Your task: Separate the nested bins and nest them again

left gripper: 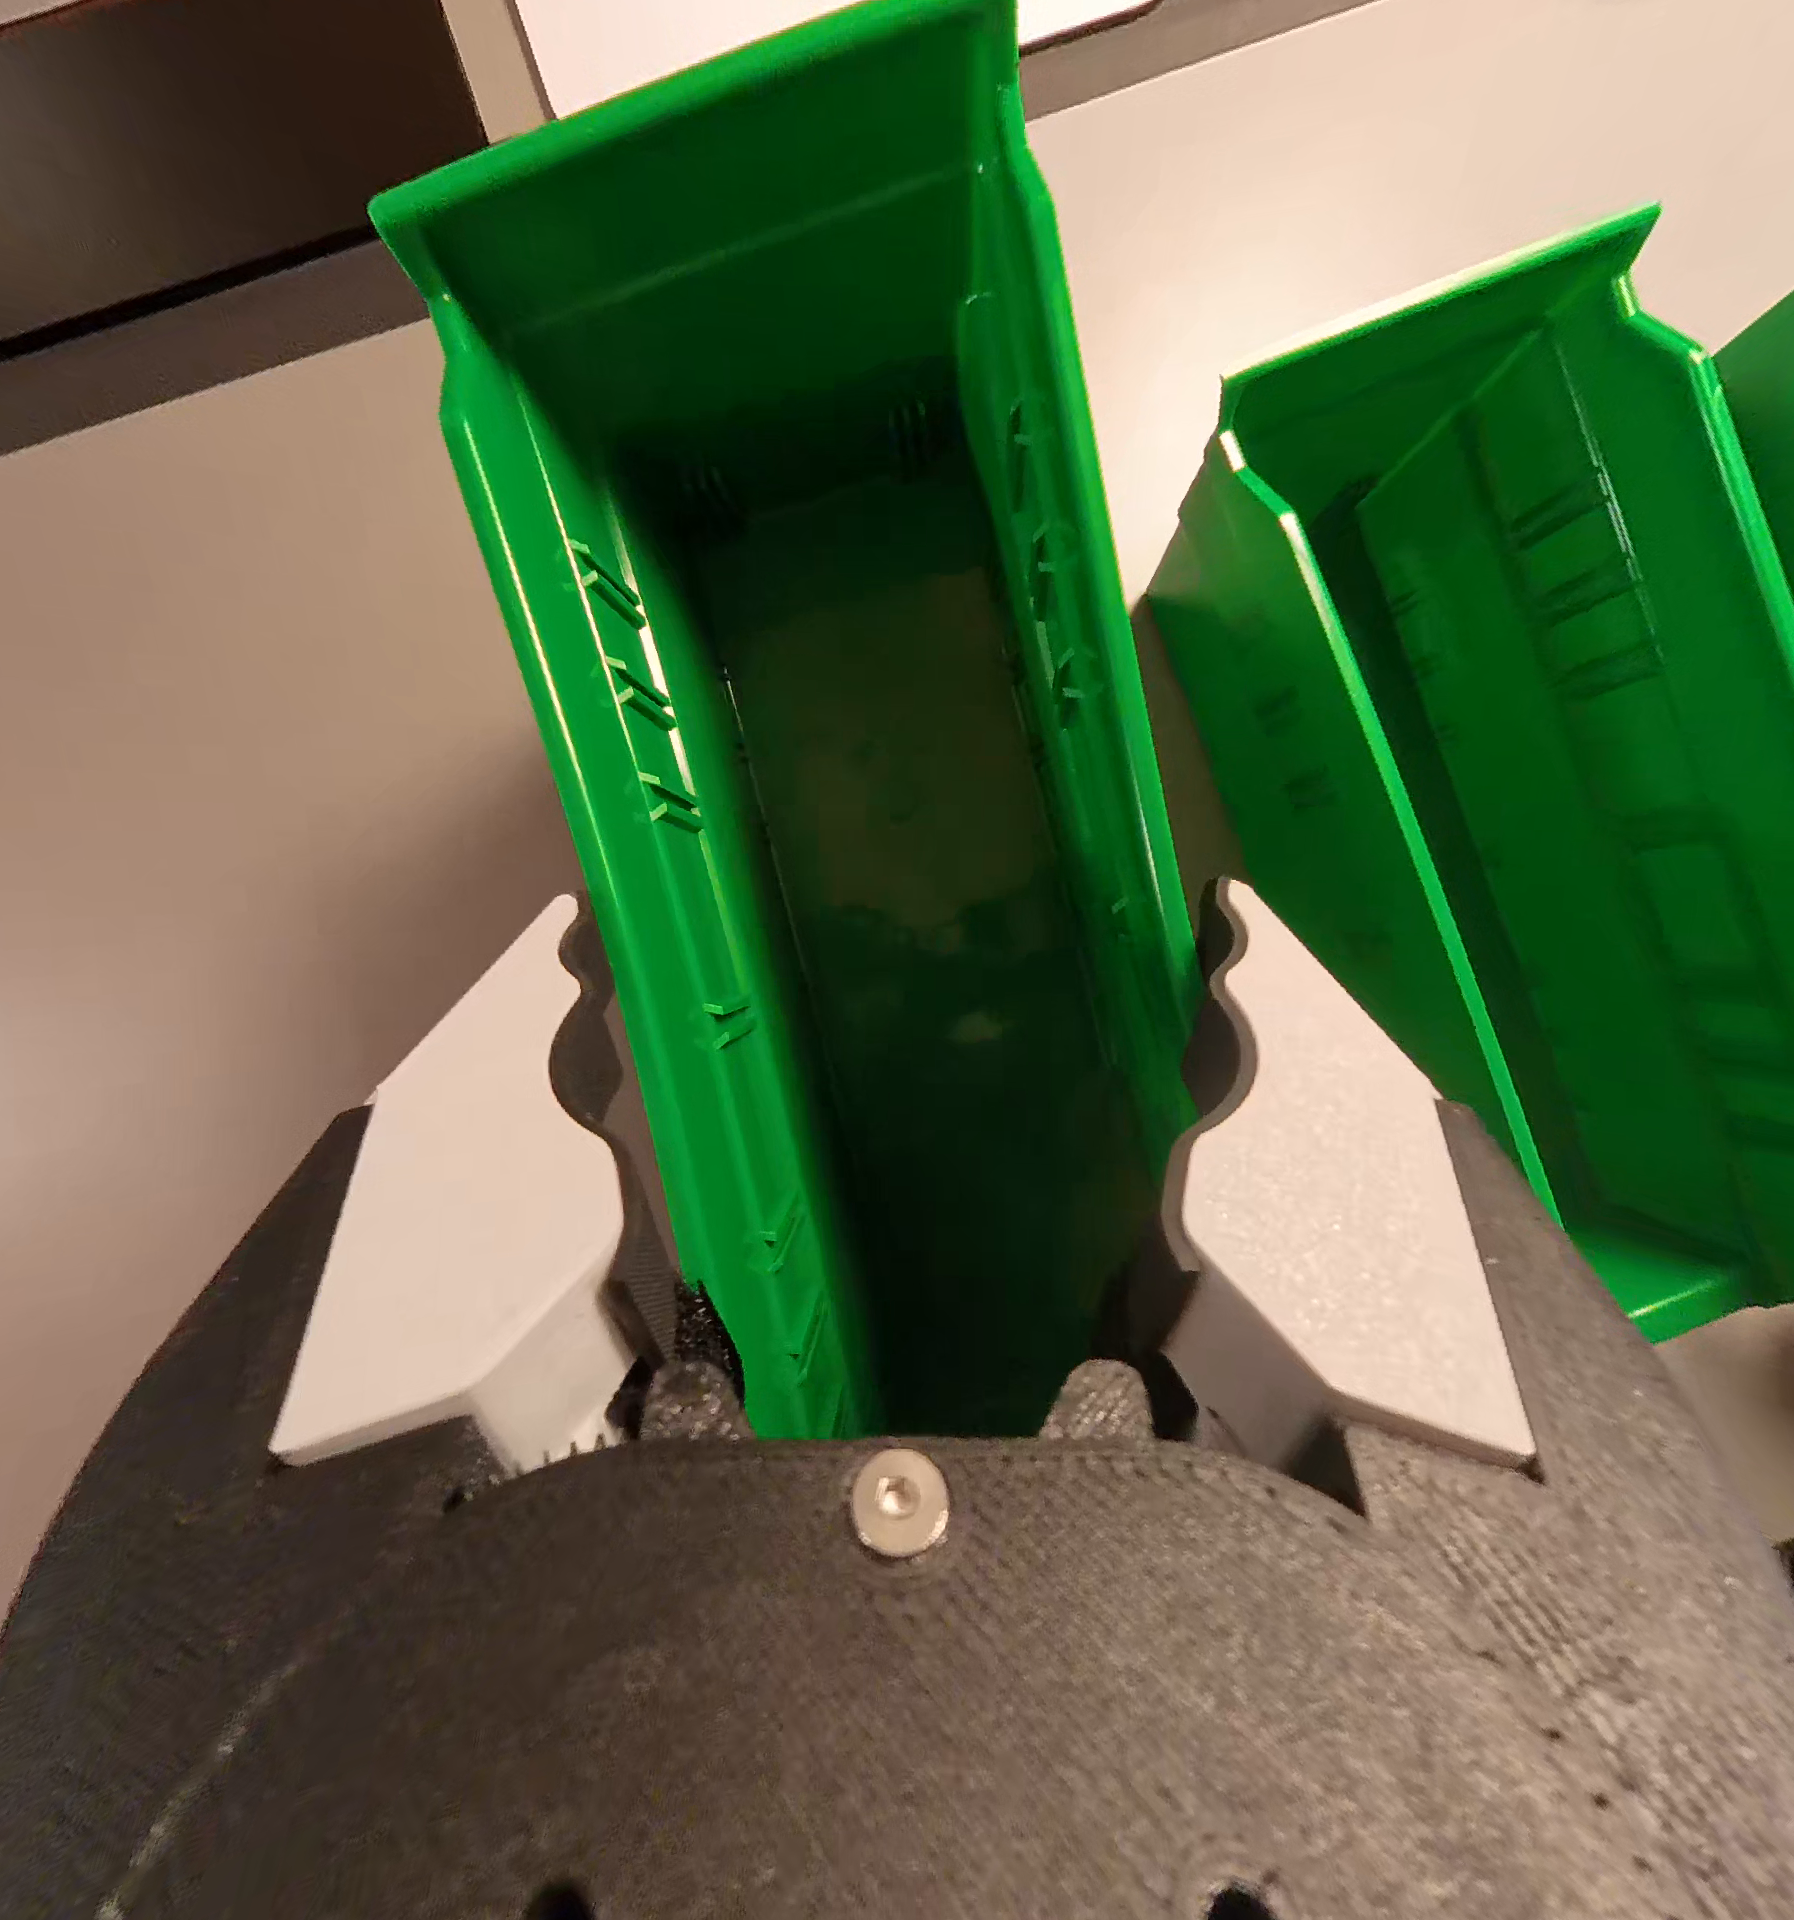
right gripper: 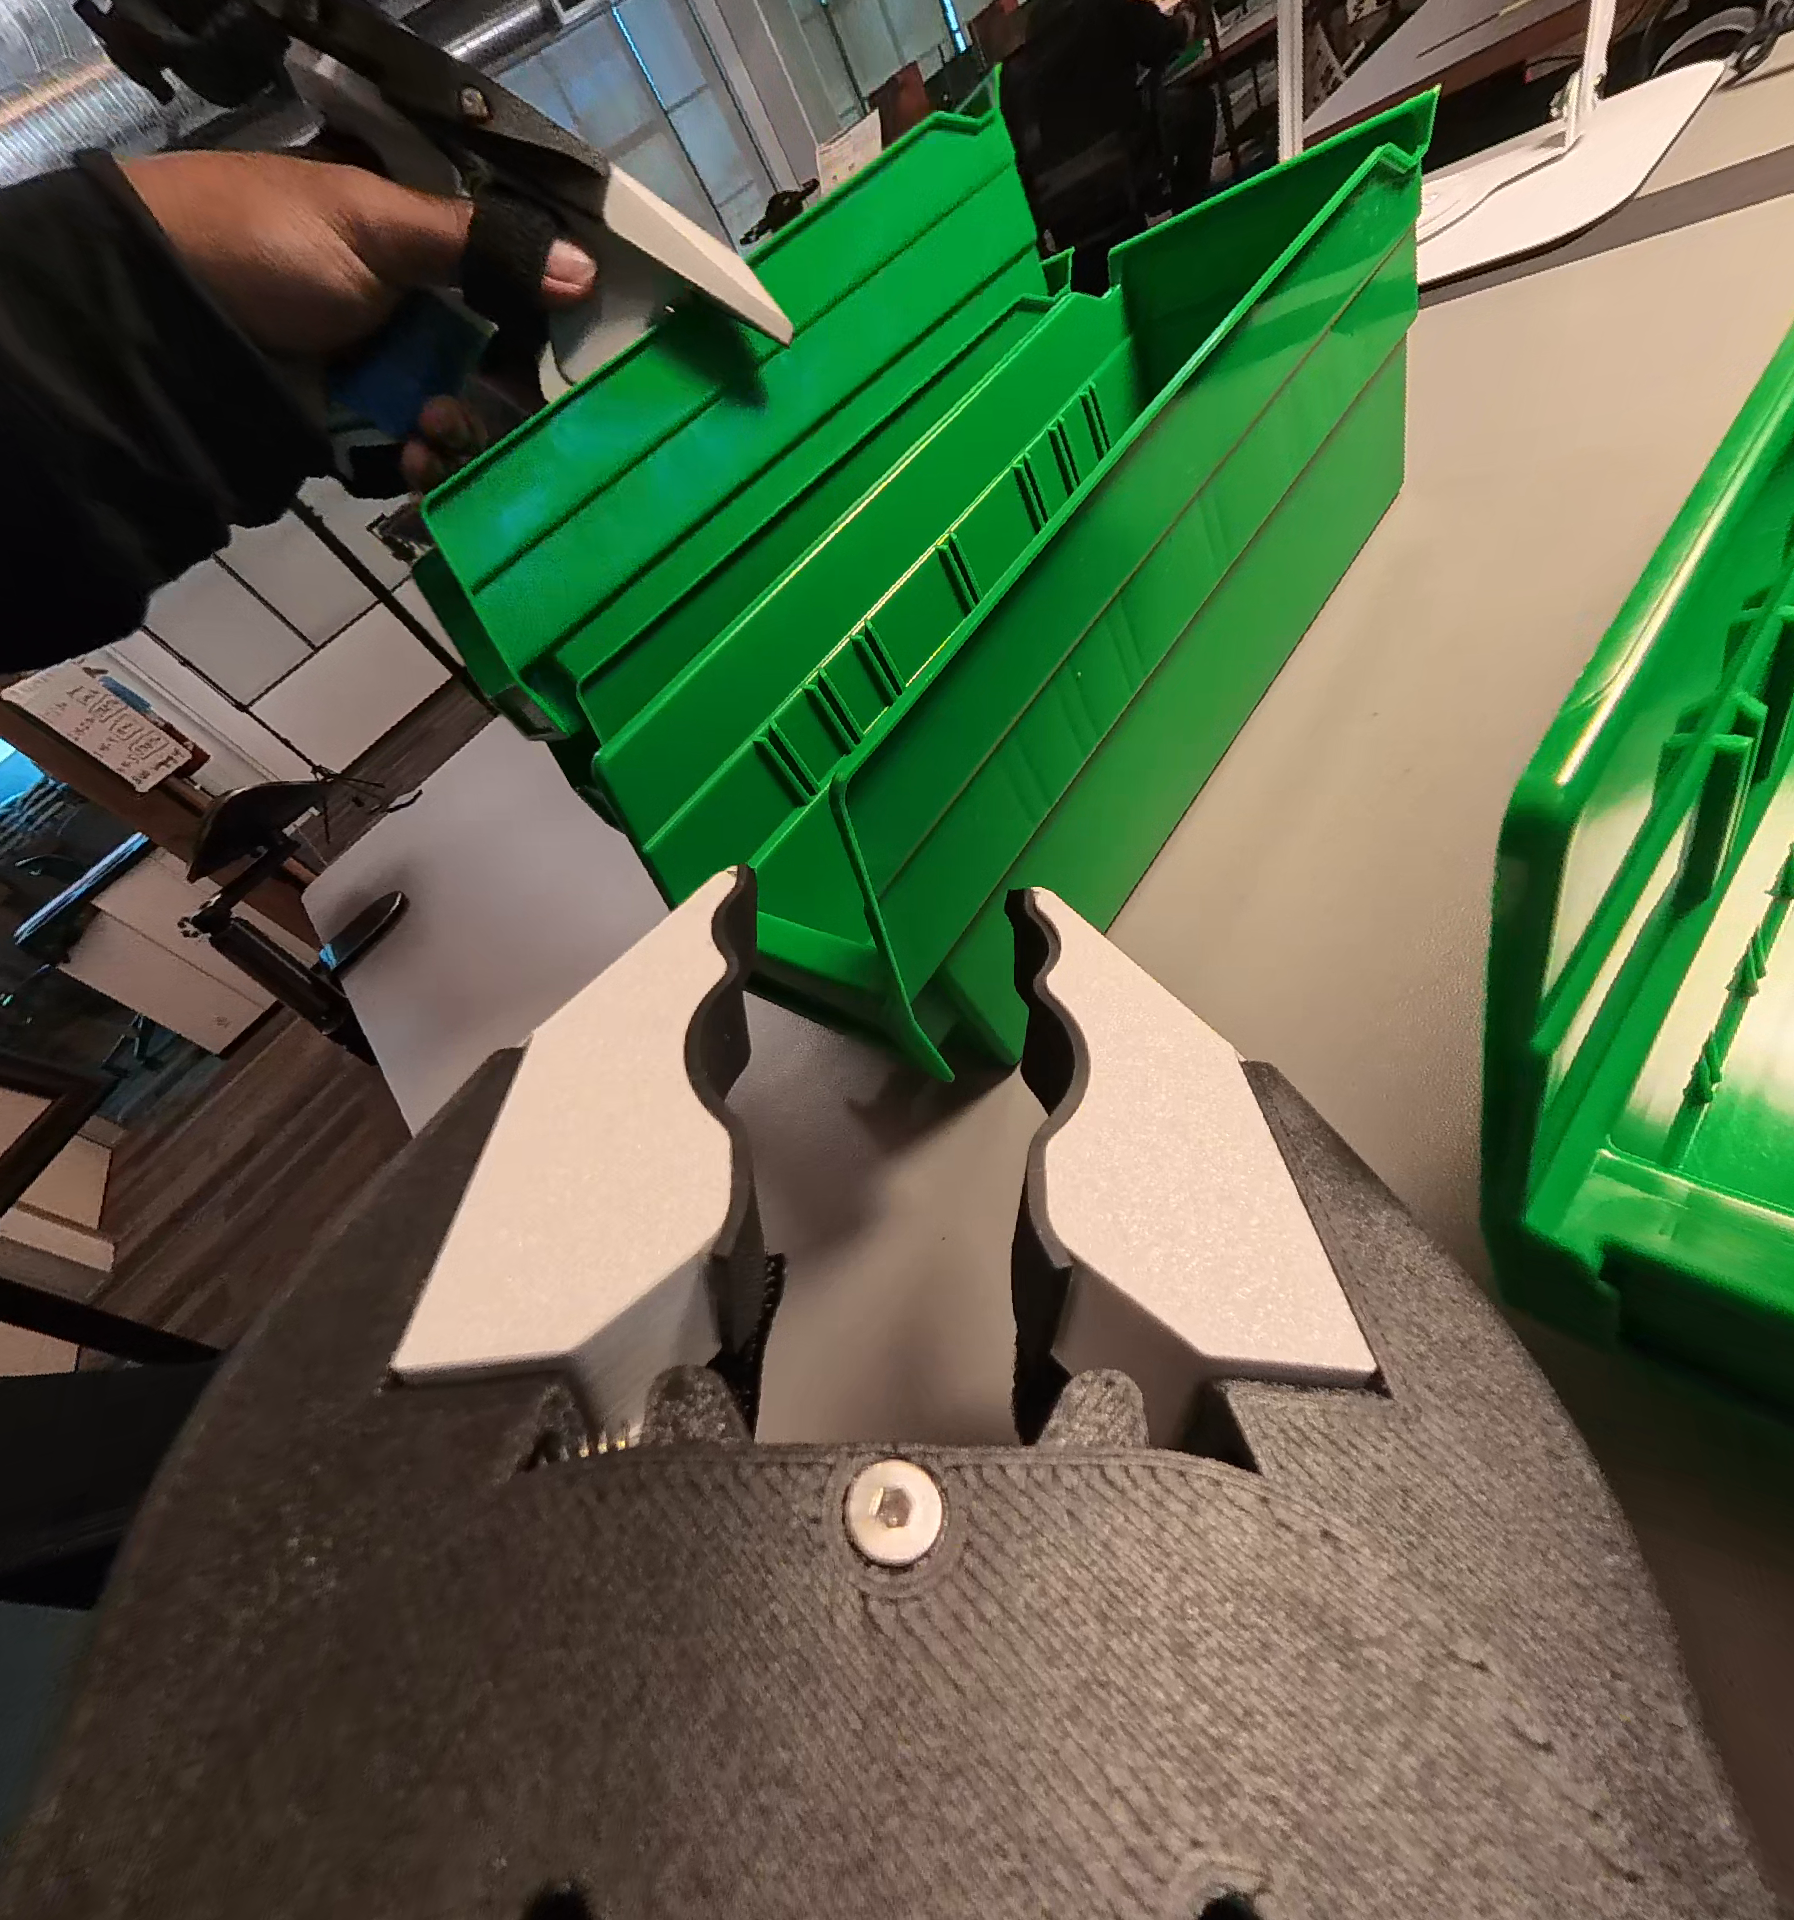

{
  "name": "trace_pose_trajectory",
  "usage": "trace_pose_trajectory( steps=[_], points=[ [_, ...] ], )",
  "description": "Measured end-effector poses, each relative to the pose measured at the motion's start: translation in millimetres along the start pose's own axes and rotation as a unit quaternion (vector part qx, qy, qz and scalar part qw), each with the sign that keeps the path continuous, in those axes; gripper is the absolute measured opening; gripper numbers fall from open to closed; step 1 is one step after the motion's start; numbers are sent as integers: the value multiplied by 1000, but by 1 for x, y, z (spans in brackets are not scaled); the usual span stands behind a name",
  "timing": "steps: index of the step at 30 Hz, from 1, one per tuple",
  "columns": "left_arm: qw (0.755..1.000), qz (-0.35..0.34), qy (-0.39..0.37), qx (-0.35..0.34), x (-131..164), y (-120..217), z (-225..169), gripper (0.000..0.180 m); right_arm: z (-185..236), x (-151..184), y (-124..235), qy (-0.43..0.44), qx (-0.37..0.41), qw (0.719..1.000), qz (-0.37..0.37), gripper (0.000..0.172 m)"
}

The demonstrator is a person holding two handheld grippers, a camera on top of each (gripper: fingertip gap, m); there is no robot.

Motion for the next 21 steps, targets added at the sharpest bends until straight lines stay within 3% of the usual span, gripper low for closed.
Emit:
trace_pose_trajectory(
  steps=[6,9,16,21],
  points=[
    [1000,-5,-20,-14,4,-13,-9,126,0,0,0,-1,0,1000,1,51],
    [999,-17,-41,-16,5,-12,-14,125,0,0,0,-1,-1,1000,-1,51],
    [997,-68,-33,22,8,21,-2,125,0,0,0,-2,-2,1000,0,51],
    [992,-117,1,53,35,40,31,124,0,0,0,-2,-1,1000,0,51]
  ],
)
Point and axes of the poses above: each gripper's, where its closed fingertips meet, y back along the fingers, x out of its underside, z = x × y across the jaws, the point moved 7 cm from there along y, back along the fingers, and after that the axes turned 2 degrees about -x, right-handed, at the moved point
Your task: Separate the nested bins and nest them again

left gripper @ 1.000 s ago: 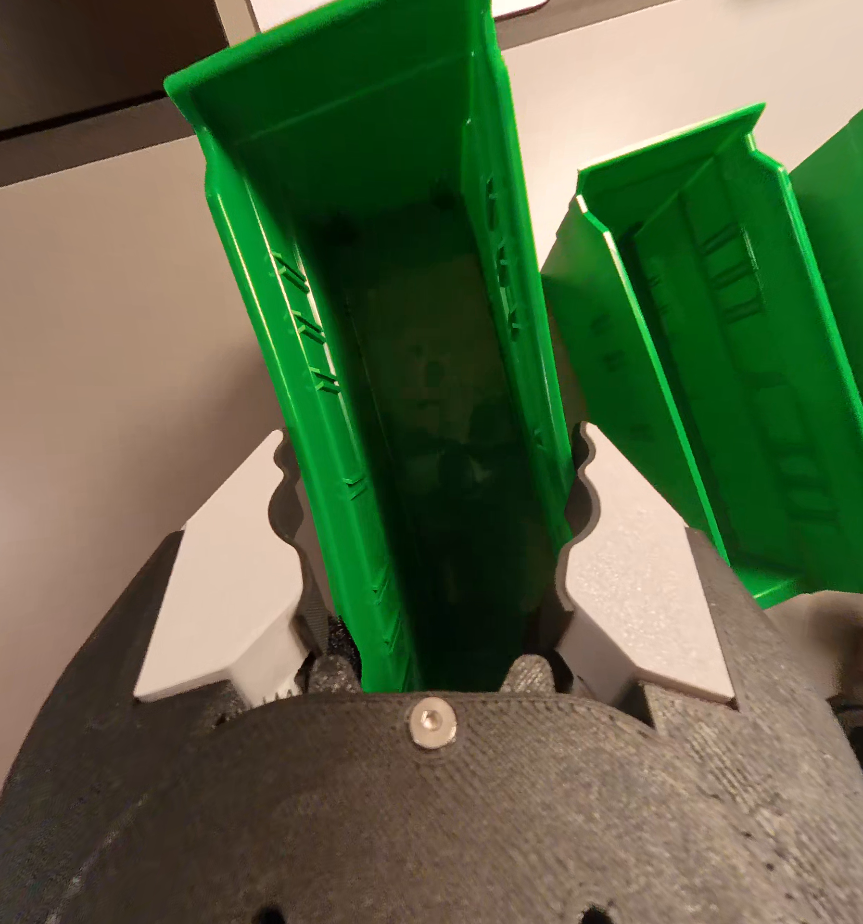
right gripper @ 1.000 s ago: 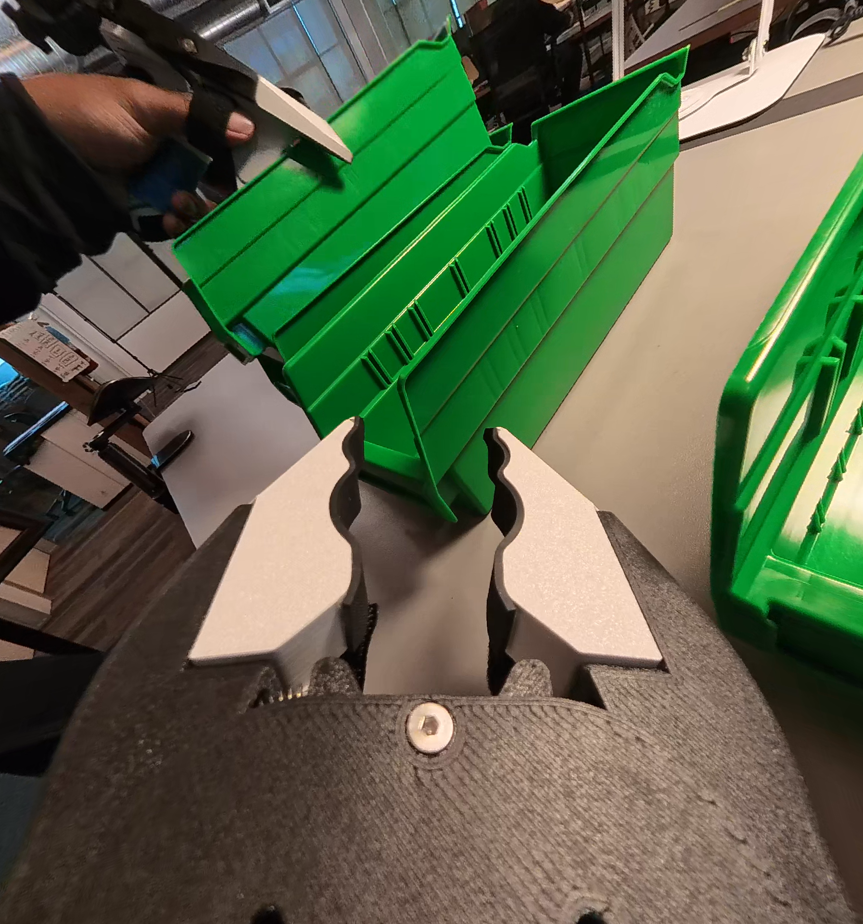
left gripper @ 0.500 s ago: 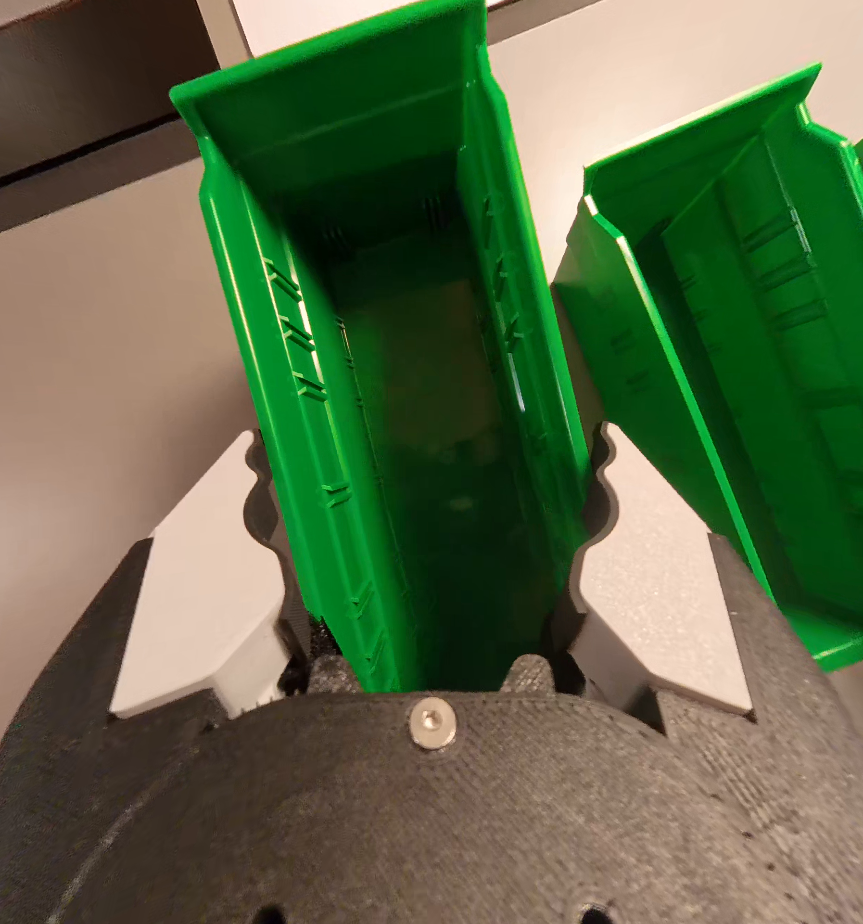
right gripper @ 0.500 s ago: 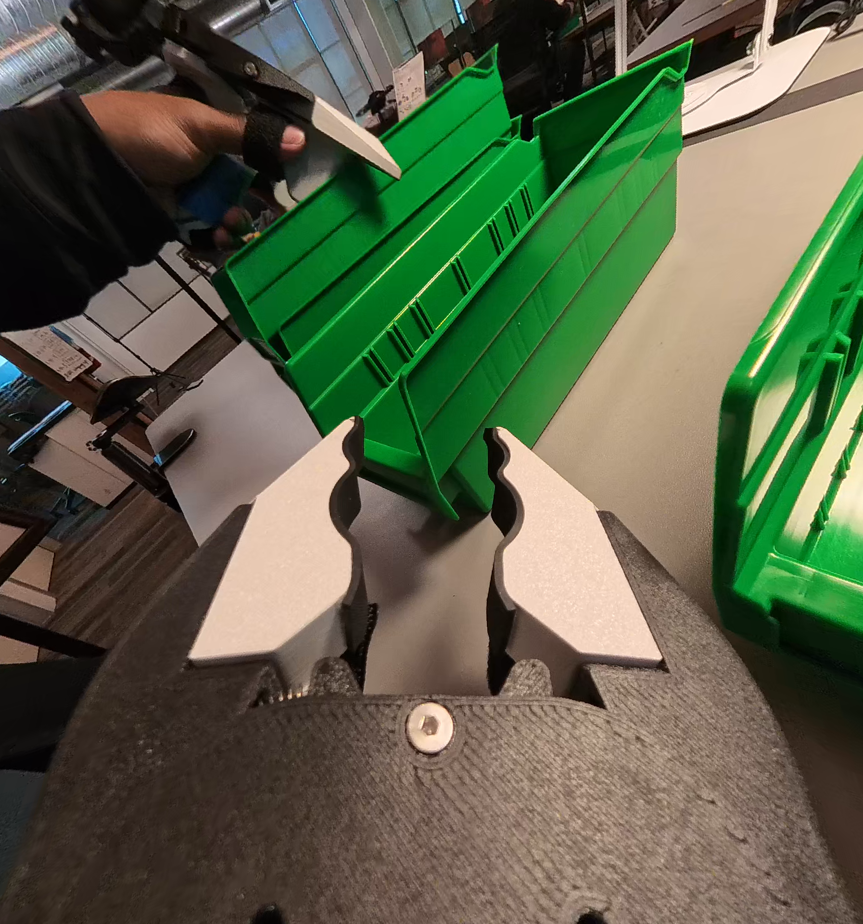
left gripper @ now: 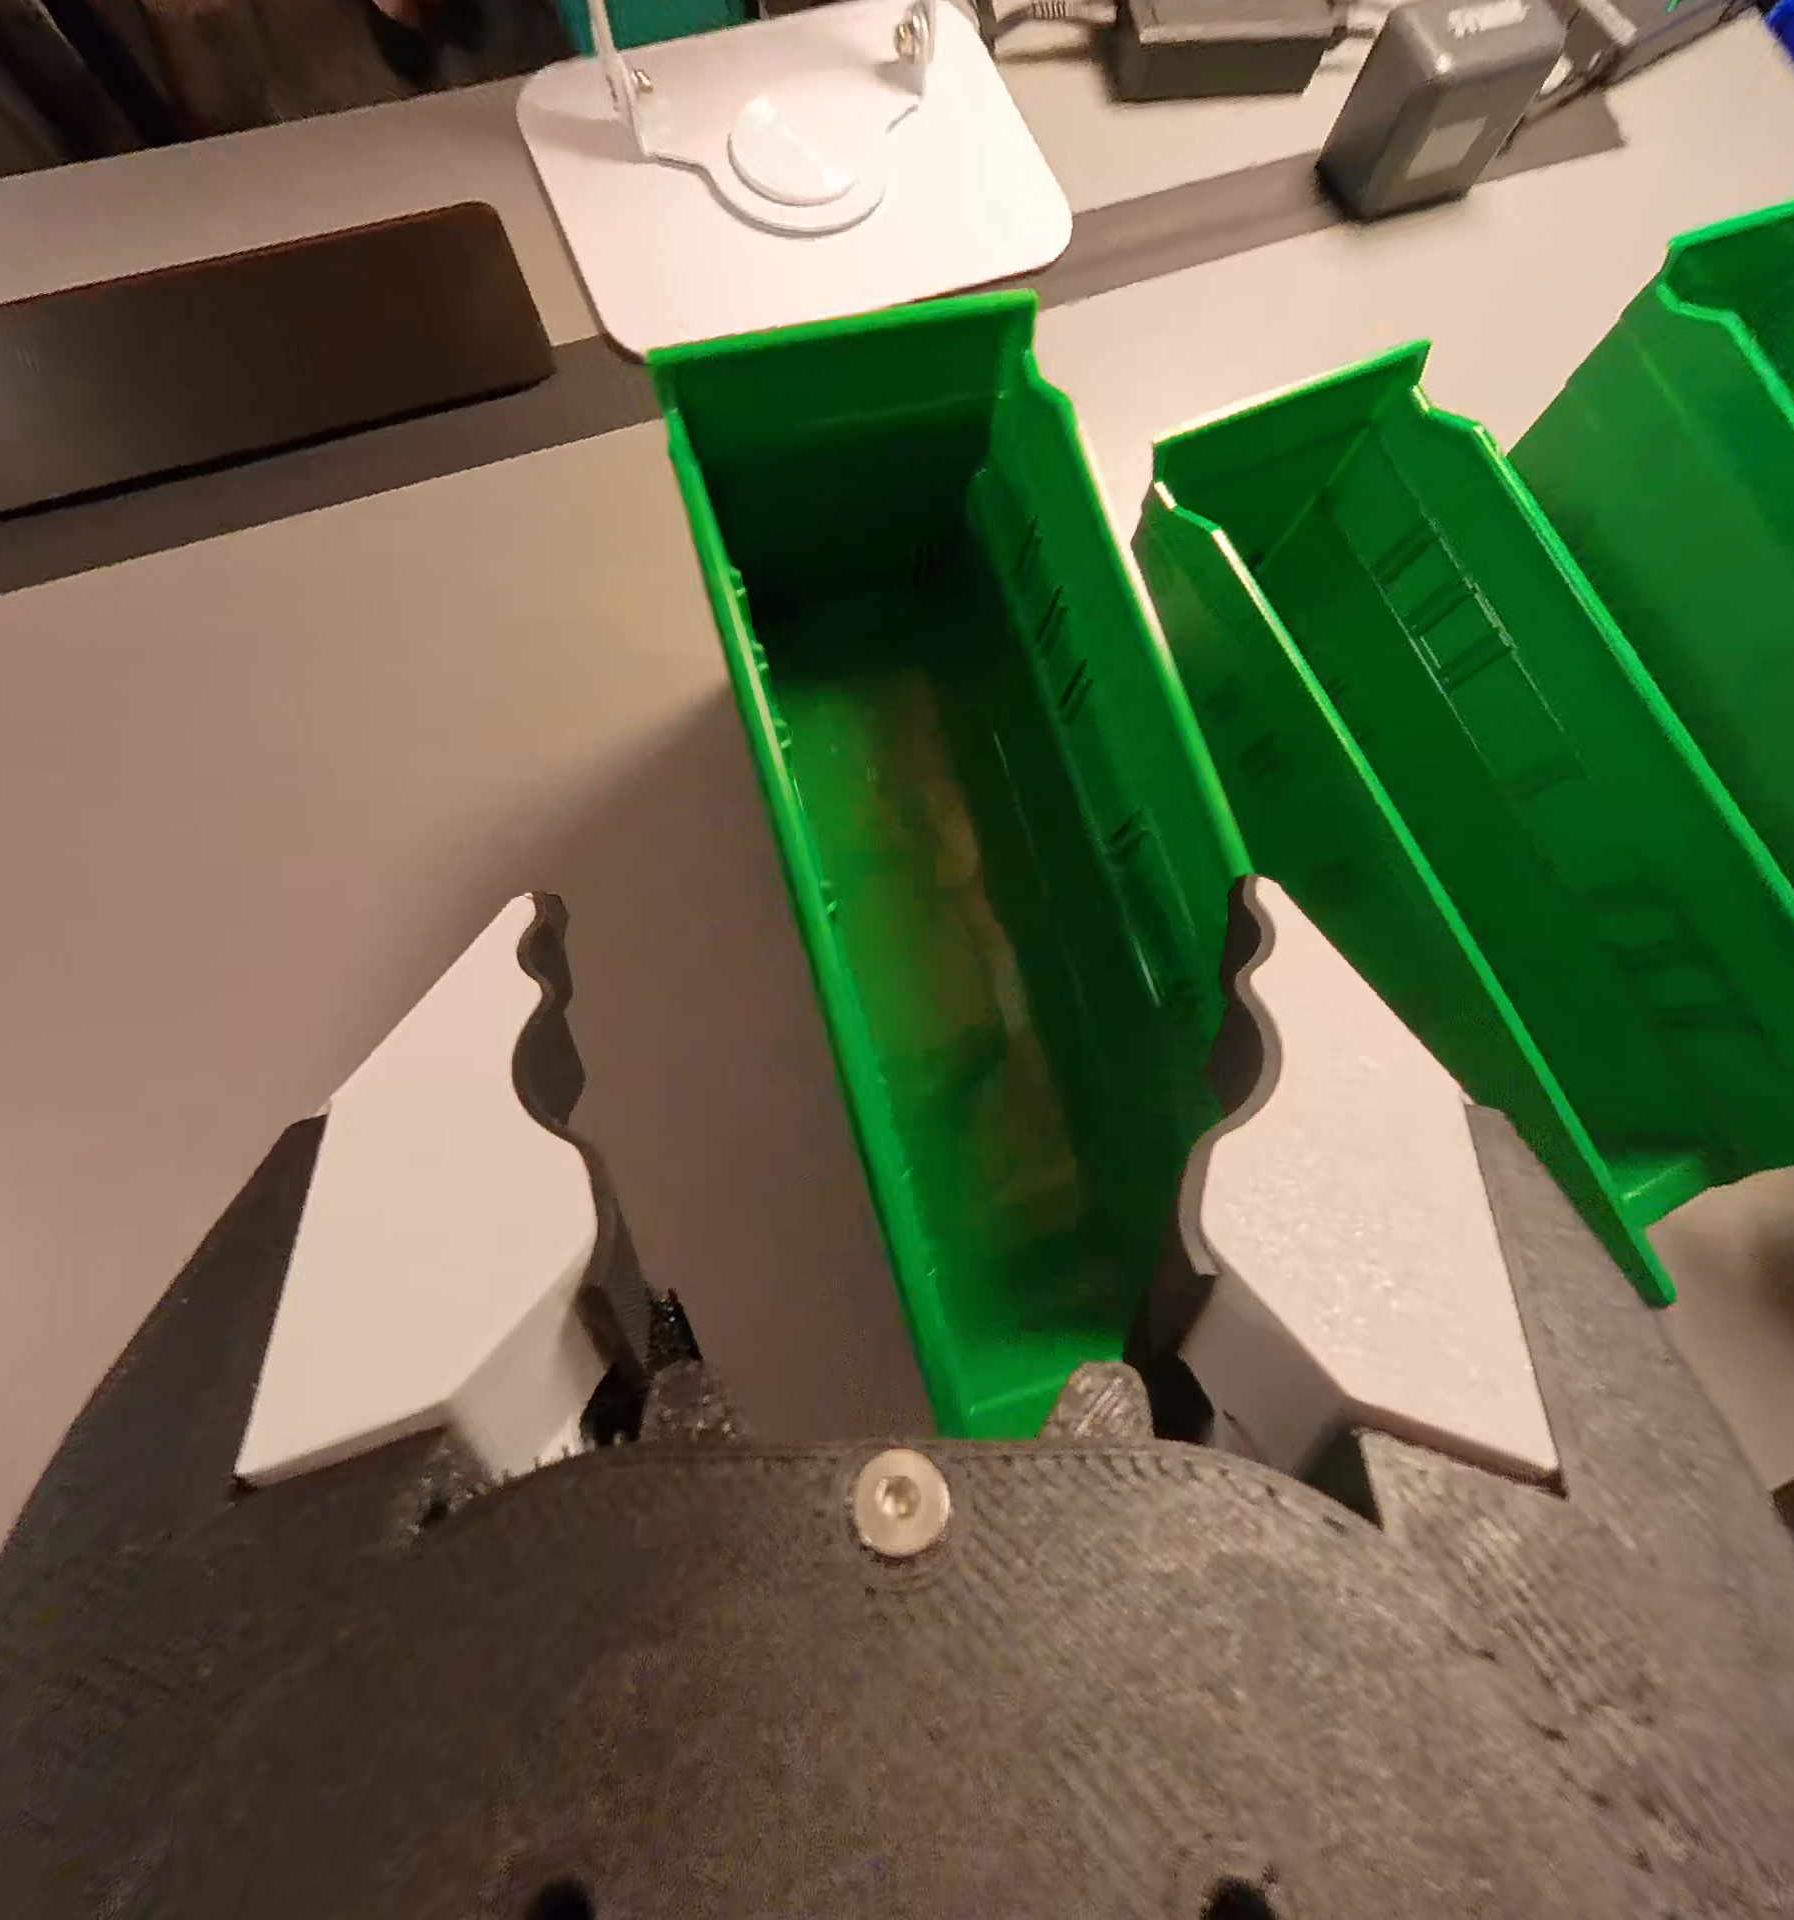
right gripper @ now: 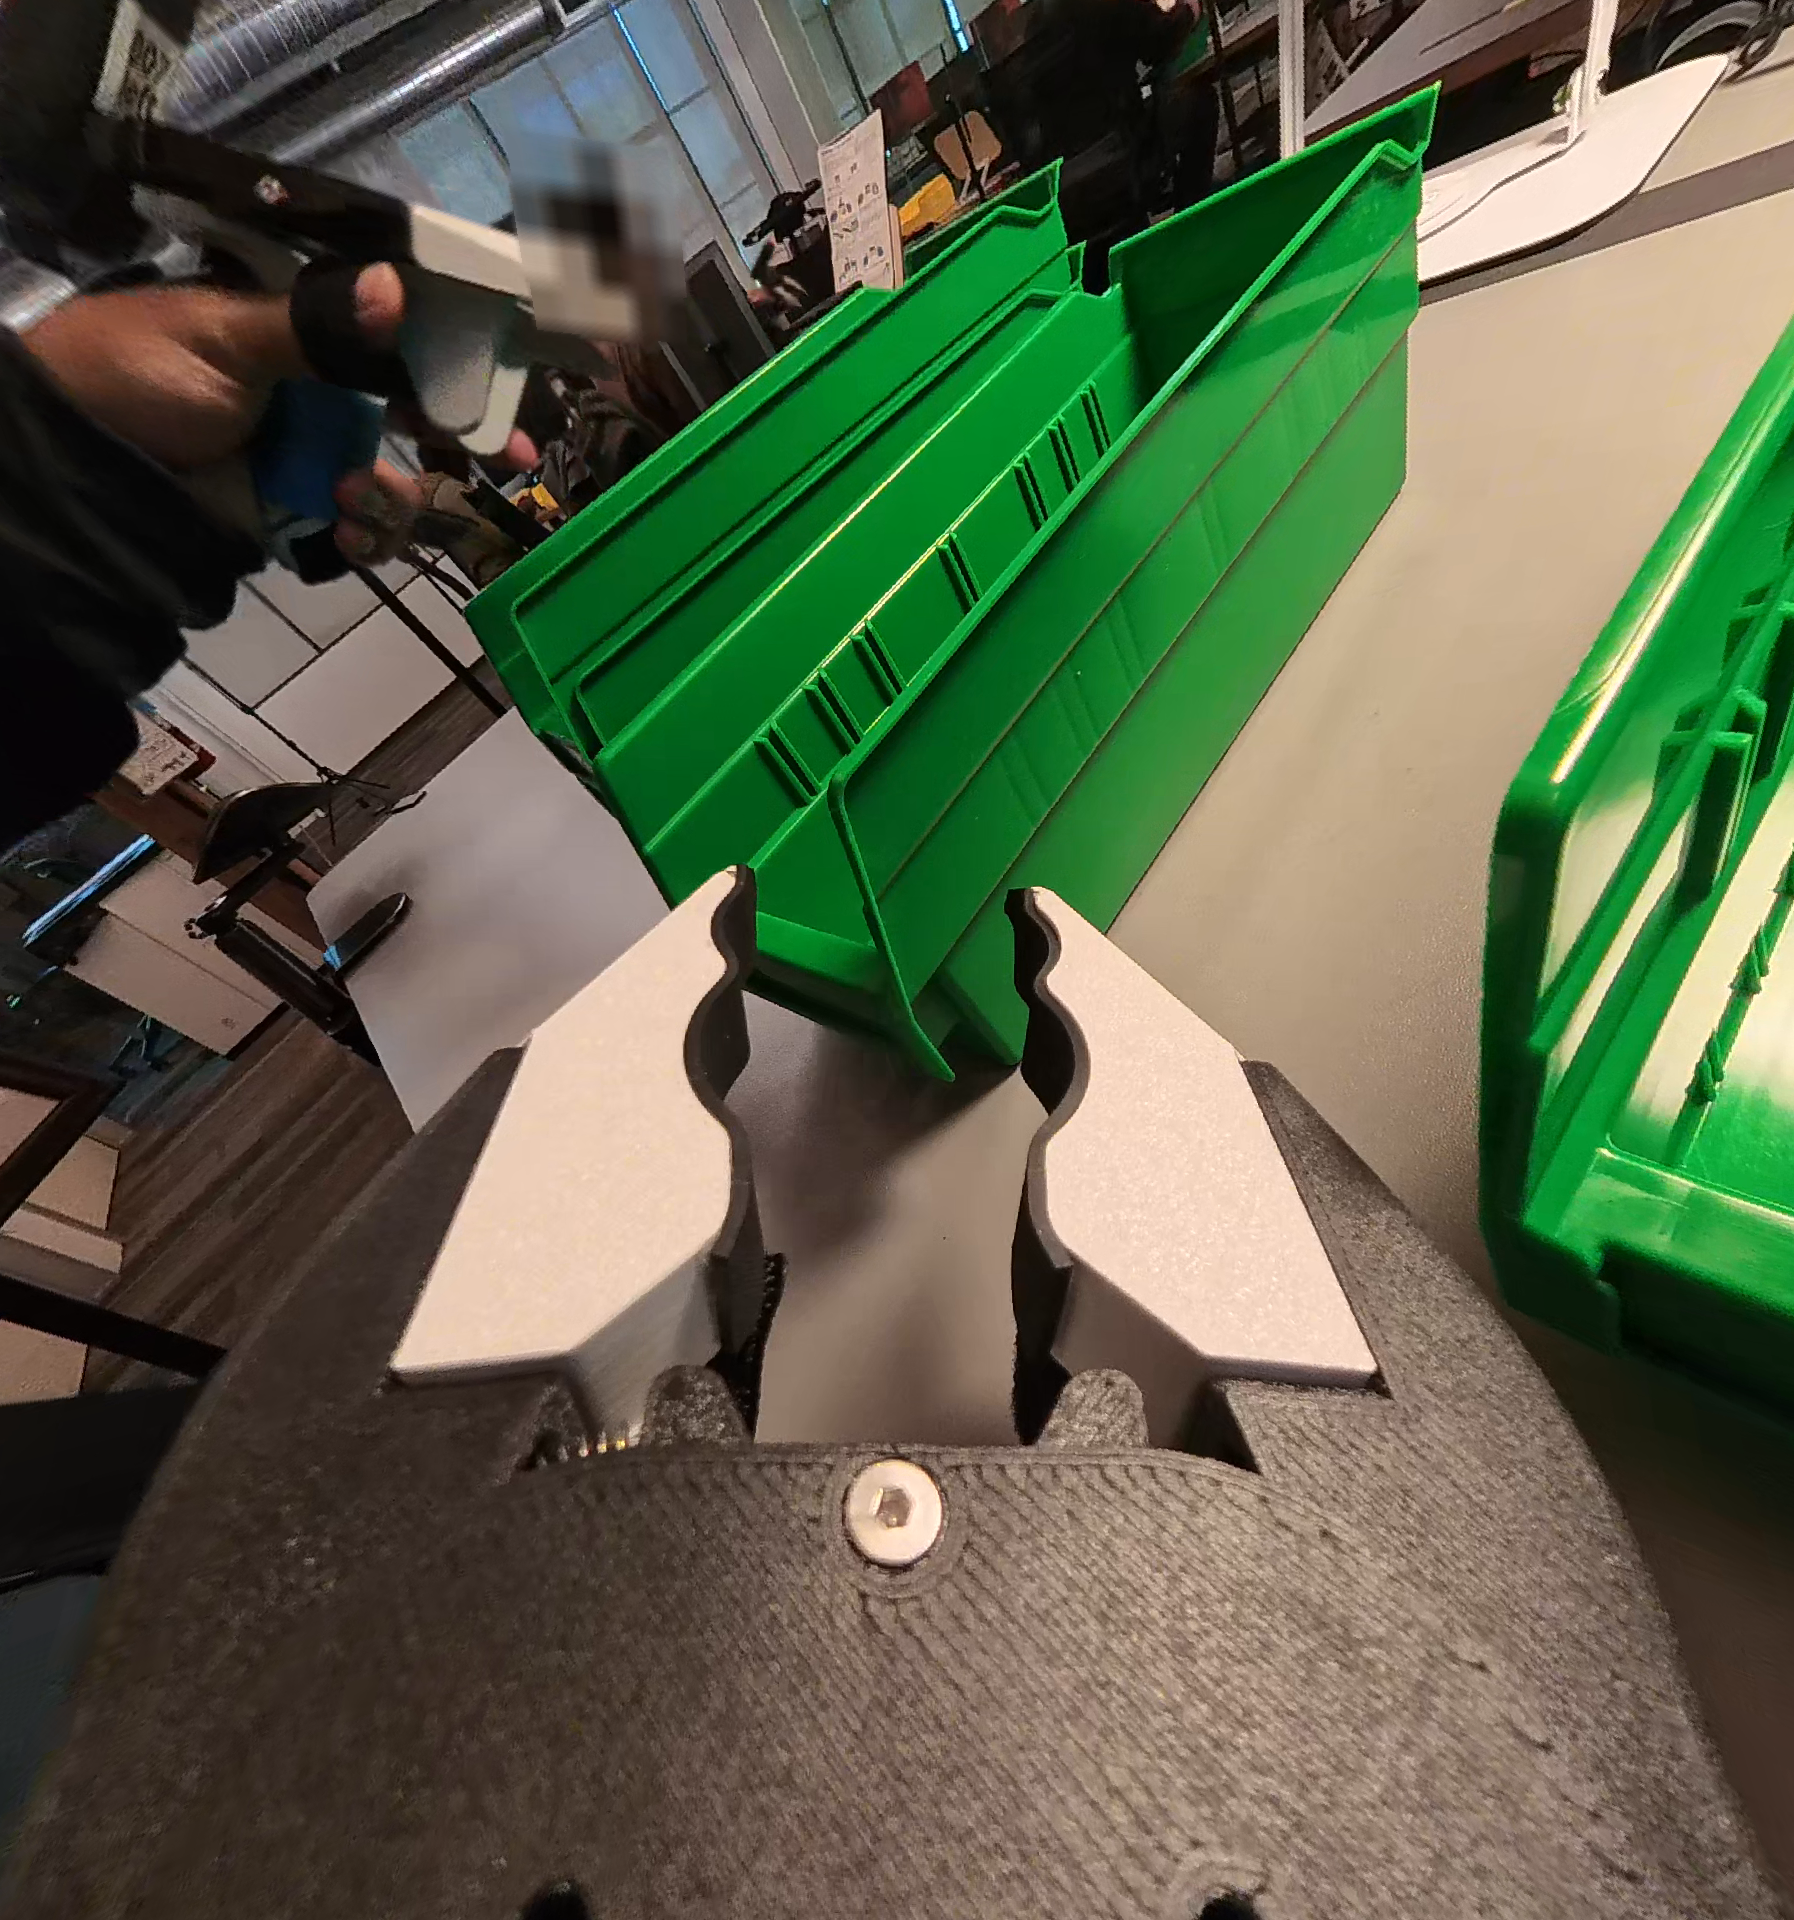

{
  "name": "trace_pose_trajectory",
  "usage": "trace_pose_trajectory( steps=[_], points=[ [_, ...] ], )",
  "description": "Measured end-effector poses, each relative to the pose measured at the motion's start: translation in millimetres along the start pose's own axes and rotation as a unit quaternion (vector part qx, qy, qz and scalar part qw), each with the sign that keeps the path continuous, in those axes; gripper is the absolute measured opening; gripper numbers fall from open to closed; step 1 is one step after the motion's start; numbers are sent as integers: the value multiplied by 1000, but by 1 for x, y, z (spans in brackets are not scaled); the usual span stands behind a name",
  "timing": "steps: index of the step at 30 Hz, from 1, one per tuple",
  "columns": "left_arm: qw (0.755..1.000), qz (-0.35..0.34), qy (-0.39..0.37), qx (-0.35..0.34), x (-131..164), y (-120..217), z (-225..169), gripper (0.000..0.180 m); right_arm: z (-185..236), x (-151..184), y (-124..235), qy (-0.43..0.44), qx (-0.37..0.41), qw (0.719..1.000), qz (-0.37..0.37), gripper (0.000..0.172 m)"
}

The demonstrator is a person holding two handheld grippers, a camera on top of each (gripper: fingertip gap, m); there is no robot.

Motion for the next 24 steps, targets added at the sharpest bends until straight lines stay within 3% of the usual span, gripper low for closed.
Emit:
trace_pose_trajectory(
  steps=[7,12,16,18,24],
  points=[
    [996,-67,64,19,49,13,51,119,-1,0,0,0,5,1000,1,51],
    [994,-68,87,16,81,-8,78,114,-2,1,-1,-2,16,1000,5,51],
    [994,-46,89,52,99,-37,72,114,-6,1,-1,-7,38,999,5,51],
    [994,-50,82,55,101,-49,65,106,-8,0,0,-14,50,999,1,51],
    [990,-66,58,108,101,-68,43,111,-8,-1,4,3,94,995,-17,53]
  ],
)
Point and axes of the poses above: each gripper's, where its closed fingertips meet, y back along the fingers, x out of its underside, z = x × y across the jaws, the point moved 7 cm from there along y, back along the fingers, and after that the axes turned 2 degrees about -x, right-handed, at the moved point
